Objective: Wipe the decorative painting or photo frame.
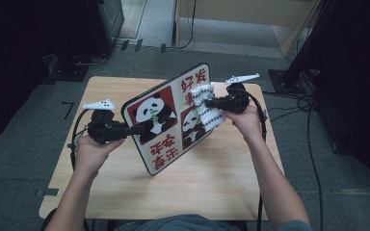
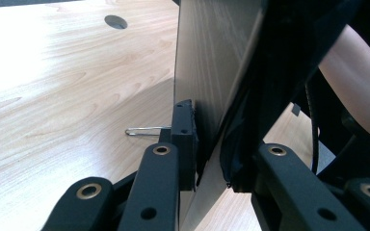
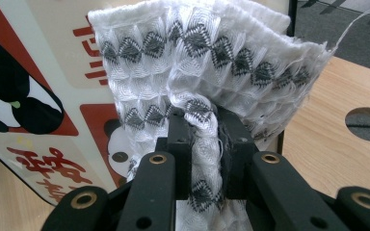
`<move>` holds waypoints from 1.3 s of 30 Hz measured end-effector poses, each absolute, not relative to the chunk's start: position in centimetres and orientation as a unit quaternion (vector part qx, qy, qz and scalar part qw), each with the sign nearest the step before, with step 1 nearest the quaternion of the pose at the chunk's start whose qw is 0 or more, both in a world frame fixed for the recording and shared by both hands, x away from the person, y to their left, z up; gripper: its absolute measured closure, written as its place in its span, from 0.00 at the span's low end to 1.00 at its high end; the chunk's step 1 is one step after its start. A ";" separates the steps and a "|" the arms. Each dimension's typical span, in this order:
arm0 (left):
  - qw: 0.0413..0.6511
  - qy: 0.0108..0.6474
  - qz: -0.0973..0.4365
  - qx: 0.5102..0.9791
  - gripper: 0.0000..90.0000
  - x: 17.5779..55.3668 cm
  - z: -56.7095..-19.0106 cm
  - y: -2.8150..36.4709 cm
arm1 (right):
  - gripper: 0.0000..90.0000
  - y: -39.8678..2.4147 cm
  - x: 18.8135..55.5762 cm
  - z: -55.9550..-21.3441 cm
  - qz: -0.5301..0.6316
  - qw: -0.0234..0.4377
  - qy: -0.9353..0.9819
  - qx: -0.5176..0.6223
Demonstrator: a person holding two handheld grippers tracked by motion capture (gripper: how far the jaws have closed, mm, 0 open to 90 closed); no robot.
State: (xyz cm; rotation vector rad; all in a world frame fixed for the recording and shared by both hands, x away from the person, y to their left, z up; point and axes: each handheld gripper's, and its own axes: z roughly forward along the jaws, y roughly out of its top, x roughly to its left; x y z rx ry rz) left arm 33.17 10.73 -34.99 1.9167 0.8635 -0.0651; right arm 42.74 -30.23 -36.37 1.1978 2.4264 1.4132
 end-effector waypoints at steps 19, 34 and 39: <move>0.497 0.355 -0.030 0.791 0.86 33.2 -35.0 10.8 | 0.87 -30.2 42.4 -38.0 0.441 0.036 0.801 0.404; 0.499 0.355 -0.034 0.790 0.86 33.3 -35.1 10.8 | 0.87 -30.3 42.1 -39.4 0.425 0.031 0.804 0.415; 0.498 0.354 -0.034 0.791 0.86 33.3 -35.0 10.8 | 0.87 -30.4 41.9 -39.9 0.417 0.032 0.807 0.416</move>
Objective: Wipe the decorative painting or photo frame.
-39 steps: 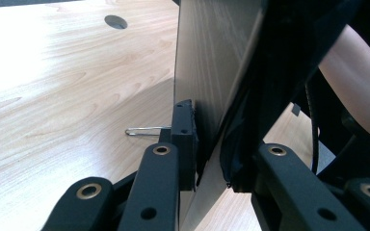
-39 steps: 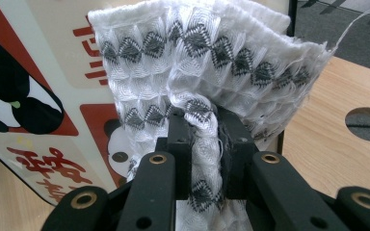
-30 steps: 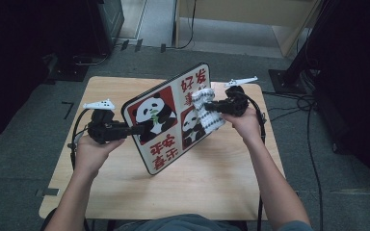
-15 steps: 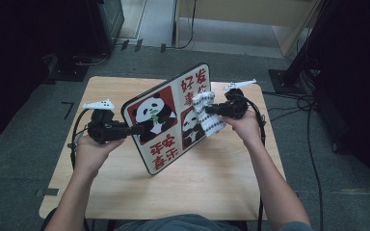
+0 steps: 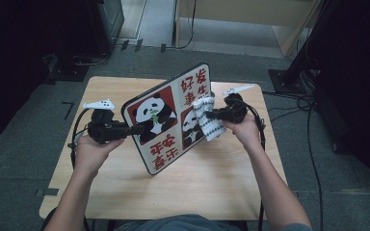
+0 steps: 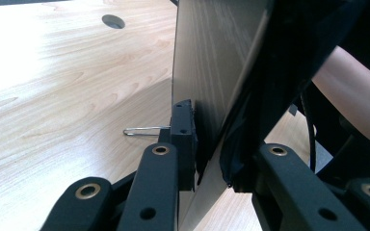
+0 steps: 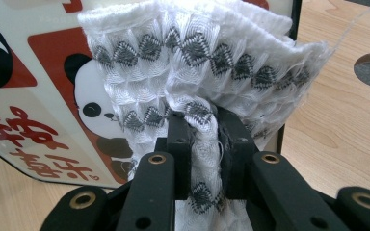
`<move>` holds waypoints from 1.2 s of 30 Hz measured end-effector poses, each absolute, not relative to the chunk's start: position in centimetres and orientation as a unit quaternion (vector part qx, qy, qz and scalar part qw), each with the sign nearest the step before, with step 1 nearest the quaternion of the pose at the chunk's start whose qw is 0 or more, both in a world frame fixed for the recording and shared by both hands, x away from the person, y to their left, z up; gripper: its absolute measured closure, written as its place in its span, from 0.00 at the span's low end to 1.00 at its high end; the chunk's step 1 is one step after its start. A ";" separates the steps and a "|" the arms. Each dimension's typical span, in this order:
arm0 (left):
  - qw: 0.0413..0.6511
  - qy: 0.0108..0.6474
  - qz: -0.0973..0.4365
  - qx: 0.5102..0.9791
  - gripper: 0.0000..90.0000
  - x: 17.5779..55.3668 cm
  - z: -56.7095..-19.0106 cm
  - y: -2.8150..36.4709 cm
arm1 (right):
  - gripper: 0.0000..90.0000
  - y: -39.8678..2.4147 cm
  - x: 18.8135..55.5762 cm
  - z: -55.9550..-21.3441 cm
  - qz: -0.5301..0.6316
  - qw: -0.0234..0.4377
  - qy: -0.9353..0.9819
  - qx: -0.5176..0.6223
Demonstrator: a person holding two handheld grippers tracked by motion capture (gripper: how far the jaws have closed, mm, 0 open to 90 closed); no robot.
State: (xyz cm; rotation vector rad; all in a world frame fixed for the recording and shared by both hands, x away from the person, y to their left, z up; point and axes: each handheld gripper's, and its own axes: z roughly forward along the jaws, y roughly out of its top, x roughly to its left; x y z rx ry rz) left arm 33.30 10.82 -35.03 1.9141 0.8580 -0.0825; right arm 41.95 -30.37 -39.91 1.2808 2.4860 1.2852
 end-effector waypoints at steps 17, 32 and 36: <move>0.499 0.352 -0.035 0.791 0.86 33.4 -35.1 10.9 | 0.87 -30.9 41.8 -41.8 0.396 0.022 0.811 0.430; 0.501 0.352 -0.040 0.790 0.85 33.4 -35.1 10.9 | 0.87 -30.7 41.8 -43.3 0.379 0.011 0.815 0.438; 0.502 0.353 -0.040 0.789 0.85 33.4 -35.1 10.9 | 0.87 -30.7 41.7 -43.4 0.375 0.011 0.817 0.438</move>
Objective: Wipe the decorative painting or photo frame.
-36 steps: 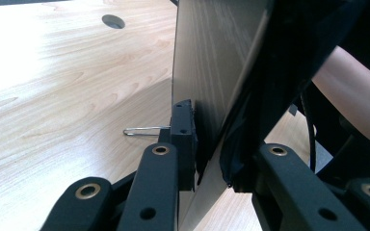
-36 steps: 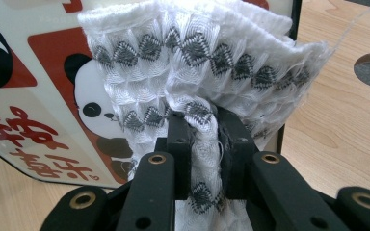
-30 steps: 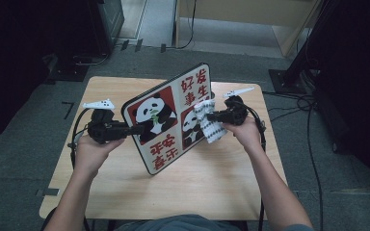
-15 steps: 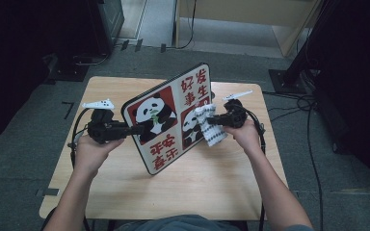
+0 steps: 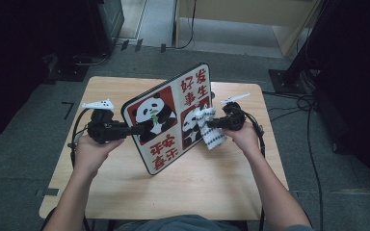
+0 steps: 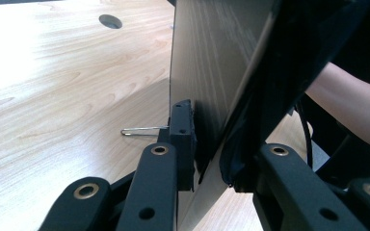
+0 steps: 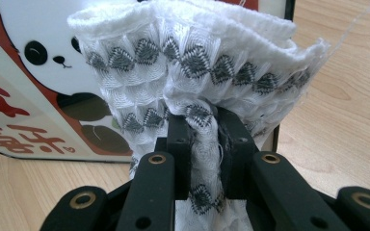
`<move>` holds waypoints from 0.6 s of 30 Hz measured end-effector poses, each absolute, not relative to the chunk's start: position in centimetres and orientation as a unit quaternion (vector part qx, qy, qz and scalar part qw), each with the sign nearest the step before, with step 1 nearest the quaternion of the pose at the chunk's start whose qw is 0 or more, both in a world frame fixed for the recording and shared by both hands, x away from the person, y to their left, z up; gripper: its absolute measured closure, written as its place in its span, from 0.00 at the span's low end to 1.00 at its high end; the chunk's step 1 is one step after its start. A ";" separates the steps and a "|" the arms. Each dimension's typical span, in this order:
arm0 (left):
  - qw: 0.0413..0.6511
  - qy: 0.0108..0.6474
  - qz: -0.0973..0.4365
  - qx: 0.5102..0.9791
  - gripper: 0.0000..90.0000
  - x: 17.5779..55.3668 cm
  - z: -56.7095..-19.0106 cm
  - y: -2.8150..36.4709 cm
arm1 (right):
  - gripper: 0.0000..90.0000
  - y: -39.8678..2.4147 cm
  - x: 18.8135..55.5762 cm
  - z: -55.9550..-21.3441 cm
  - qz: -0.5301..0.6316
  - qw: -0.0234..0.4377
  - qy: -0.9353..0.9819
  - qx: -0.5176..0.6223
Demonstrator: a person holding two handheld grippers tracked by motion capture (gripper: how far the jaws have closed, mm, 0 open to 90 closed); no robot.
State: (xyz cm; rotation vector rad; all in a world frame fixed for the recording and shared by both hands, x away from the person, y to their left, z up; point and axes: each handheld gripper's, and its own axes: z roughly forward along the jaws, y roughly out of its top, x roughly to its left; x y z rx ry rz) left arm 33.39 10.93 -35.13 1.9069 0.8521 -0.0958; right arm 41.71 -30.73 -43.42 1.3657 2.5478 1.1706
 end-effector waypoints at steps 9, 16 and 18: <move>0.502 0.352 -0.039 0.789 0.85 33.4 -35.1 10.9 | 0.87 -30.8 41.6 -44.5 0.370 0.018 0.821 0.434; 0.502 0.350 -0.040 0.790 0.85 33.3 -35.1 10.9 | 0.87 -30.8 41.6 -45.5 0.360 0.008 0.824 0.437; 0.501 0.350 -0.040 0.790 0.85 33.3 -35.1 10.9 | 0.87 -30.7 41.7 -45.8 0.354 0.003 0.826 0.438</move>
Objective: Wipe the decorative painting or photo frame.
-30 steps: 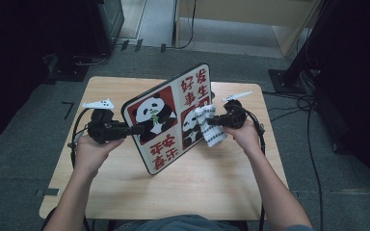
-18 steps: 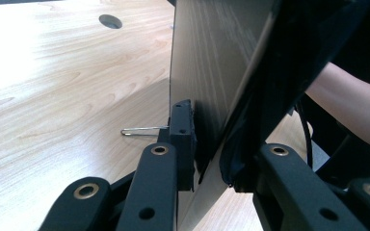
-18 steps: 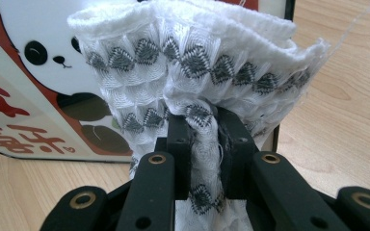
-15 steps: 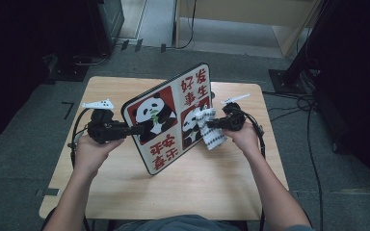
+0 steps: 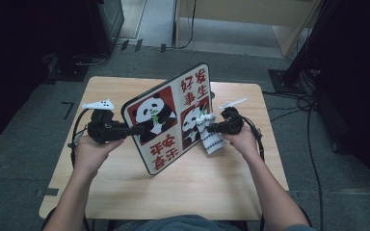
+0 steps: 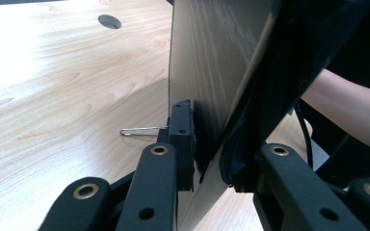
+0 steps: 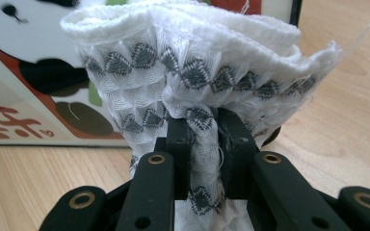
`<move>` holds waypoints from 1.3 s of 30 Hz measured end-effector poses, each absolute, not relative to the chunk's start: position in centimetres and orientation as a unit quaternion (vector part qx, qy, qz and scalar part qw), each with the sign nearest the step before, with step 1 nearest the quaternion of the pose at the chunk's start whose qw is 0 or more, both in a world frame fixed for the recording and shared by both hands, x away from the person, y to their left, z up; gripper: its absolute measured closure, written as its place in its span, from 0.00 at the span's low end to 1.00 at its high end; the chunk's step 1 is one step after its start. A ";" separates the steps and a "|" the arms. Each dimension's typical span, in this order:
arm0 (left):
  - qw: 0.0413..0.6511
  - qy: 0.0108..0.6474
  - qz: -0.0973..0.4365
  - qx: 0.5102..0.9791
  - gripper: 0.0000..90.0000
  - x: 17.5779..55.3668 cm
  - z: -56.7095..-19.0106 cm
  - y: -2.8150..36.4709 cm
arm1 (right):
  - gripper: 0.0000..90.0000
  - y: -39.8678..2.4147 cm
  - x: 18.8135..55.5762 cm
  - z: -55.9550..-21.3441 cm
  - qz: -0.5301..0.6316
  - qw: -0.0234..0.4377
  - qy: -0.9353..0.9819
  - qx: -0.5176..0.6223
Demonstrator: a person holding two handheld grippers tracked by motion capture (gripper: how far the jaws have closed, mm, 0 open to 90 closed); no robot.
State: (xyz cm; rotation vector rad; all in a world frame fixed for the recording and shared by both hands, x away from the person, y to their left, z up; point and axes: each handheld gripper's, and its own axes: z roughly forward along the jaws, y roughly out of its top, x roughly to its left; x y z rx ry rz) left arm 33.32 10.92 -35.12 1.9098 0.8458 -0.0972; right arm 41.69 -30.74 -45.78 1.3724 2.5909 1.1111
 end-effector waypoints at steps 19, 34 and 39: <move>0.501 0.350 -0.039 0.790 0.85 33.2 -35.1 10.8 | 0.87 -30.8 41.8 -46.7 0.347 -0.009 0.828 0.441; 0.503 0.351 -0.041 0.789 0.84 33.2 -35.2 10.9 | 0.87 -31.3 41.8 -45.5 0.363 -0.001 0.823 0.437; 0.503 0.351 -0.041 0.789 0.84 33.2 -35.2 10.9 | 0.87 -31.3 41.7 -44.4 0.375 0.006 0.820 0.433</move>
